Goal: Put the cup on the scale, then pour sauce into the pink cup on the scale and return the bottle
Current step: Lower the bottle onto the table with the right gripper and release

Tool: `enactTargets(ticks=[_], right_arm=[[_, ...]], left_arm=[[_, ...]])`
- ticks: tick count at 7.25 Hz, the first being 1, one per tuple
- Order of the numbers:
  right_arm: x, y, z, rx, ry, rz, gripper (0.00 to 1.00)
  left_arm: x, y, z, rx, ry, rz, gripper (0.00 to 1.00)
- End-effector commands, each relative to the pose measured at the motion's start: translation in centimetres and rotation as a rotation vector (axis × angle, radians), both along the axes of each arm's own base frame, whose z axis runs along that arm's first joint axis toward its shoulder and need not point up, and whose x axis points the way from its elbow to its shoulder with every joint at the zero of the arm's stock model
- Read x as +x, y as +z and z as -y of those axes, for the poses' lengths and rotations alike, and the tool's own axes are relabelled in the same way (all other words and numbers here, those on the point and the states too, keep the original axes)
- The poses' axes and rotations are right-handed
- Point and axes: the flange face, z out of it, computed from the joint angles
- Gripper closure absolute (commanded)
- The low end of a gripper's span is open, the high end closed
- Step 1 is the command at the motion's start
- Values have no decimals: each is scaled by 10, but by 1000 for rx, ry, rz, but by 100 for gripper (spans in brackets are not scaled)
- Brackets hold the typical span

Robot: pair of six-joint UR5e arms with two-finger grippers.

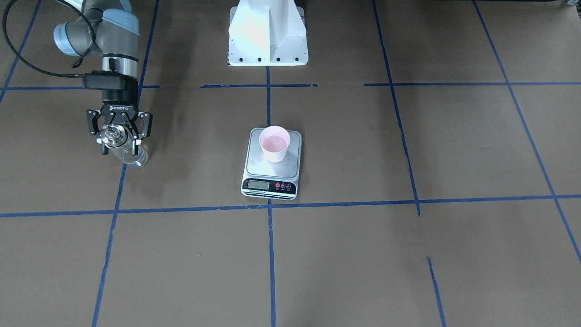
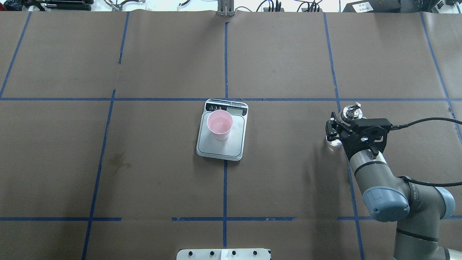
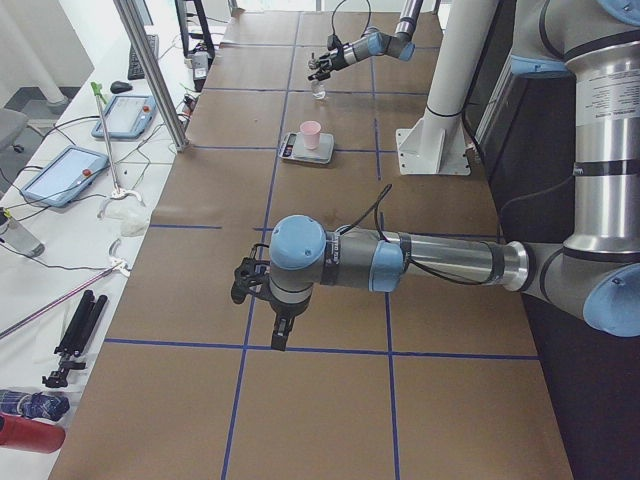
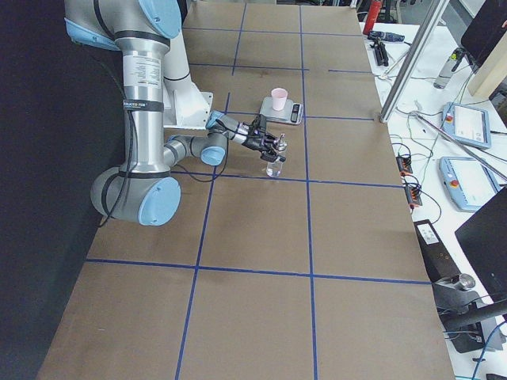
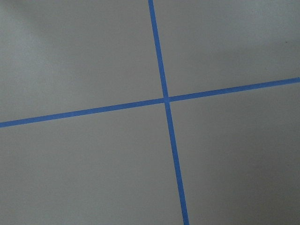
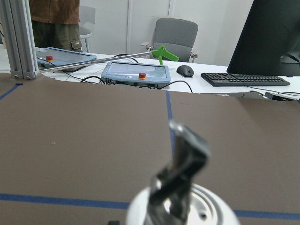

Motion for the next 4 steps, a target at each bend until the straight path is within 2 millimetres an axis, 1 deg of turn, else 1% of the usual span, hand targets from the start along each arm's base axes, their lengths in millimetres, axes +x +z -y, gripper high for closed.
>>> enactTargets(ticks=[1,4], right_arm=[[1,-1,1,-4,8,17,2],[1,-3,0,-1,9,22,0]], left_arm=[[1,-1,0,2,1,0,0],[1,-1,0,2,1,0,0]])
